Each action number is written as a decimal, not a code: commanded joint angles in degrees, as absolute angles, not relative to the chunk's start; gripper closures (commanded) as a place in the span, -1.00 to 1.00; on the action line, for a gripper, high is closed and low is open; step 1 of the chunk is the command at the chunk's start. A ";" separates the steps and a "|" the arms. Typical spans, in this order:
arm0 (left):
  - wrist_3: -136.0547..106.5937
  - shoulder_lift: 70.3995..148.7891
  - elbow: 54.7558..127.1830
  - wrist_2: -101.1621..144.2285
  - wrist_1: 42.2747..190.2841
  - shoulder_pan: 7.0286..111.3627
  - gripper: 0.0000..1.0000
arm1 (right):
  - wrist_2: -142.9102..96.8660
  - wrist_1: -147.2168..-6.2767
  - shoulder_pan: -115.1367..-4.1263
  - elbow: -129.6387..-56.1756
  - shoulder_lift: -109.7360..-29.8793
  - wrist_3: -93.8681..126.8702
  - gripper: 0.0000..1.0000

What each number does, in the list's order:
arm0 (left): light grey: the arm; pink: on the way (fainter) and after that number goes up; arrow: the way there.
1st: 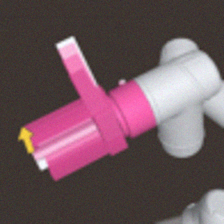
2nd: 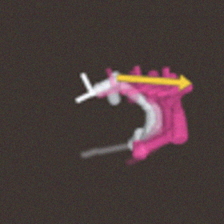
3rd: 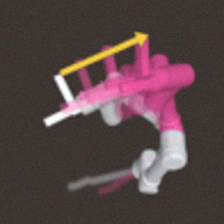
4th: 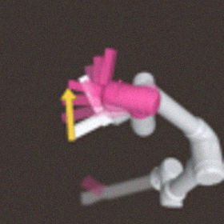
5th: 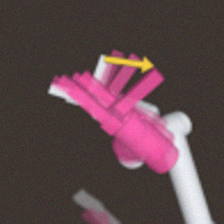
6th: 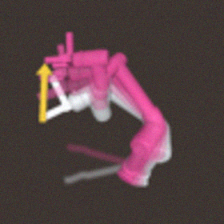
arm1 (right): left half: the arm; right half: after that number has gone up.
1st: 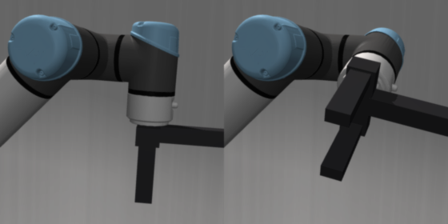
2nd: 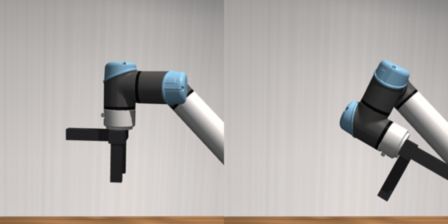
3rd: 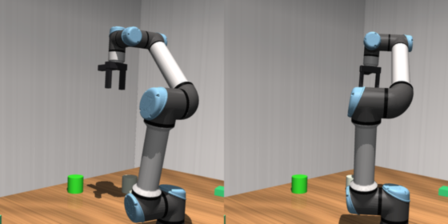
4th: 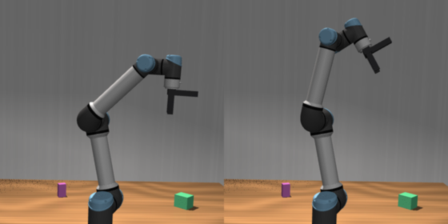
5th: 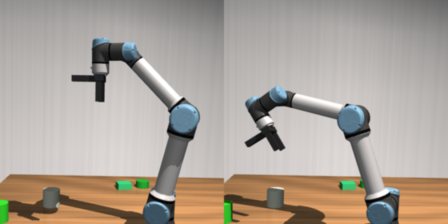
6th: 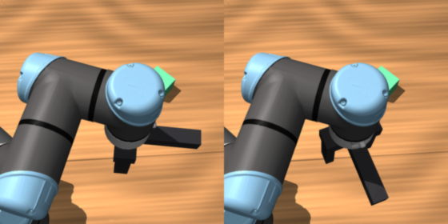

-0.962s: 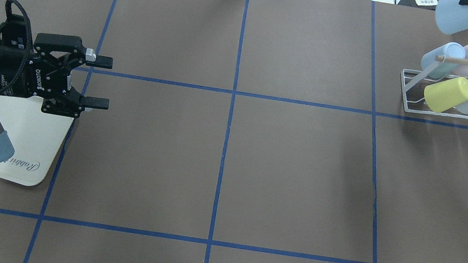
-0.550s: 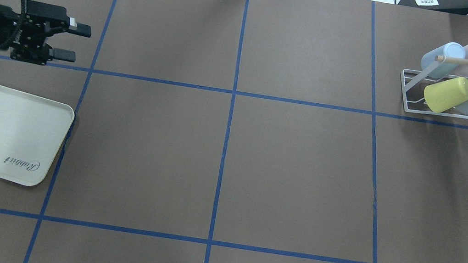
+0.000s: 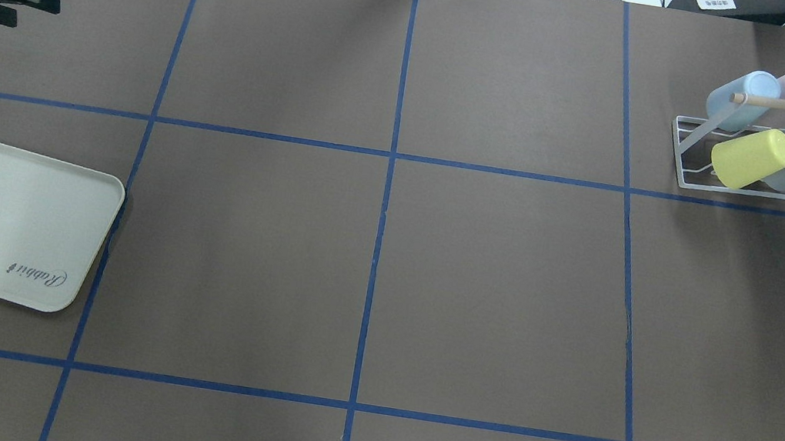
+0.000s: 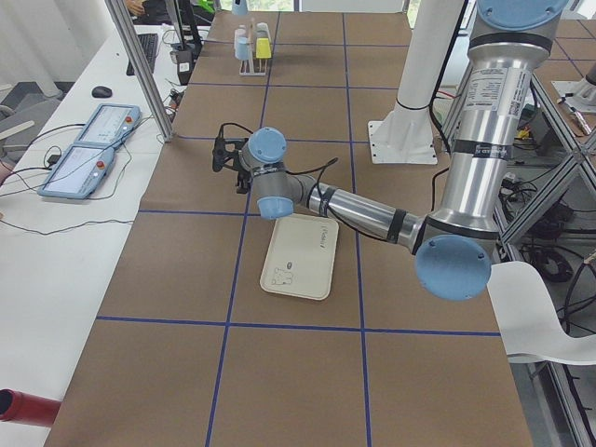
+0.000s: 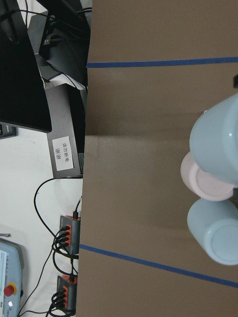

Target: Transfer IKEA cup to right arm and place on rack

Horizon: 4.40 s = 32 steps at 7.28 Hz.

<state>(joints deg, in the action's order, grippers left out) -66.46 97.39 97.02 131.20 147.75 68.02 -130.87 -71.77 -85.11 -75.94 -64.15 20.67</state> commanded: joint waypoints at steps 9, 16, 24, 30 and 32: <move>-46.05 90.97 97.91 130.52 138.43 73.39 -1.00 | -131.05 -71.90 -82.80 -63.99 -60.73 13.62 1.00; -46.67 91.23 98.00 130.52 138.43 73.39 -1.00 | -130.43 -71.37 -80.51 -61.61 -60.73 13.80 -0.40; -23.71 91.14 96.68 127.62 125.46 77.59 -1.00 | -133.23 -74.95 -82.17 -75.00 -65.97 14.33 -0.97; 2.46 91.05 93.95 138.14 89.19 88.50 -1.00 | -132.28 -75.41 -84.55 -91.59 -86.91 13.53 -0.98; 1.76 90.53 93.26 138.16 86.57 88.68 -1.00 | -132.36 -77.76 -84.55 -91.84 -86.23 14.06 -0.98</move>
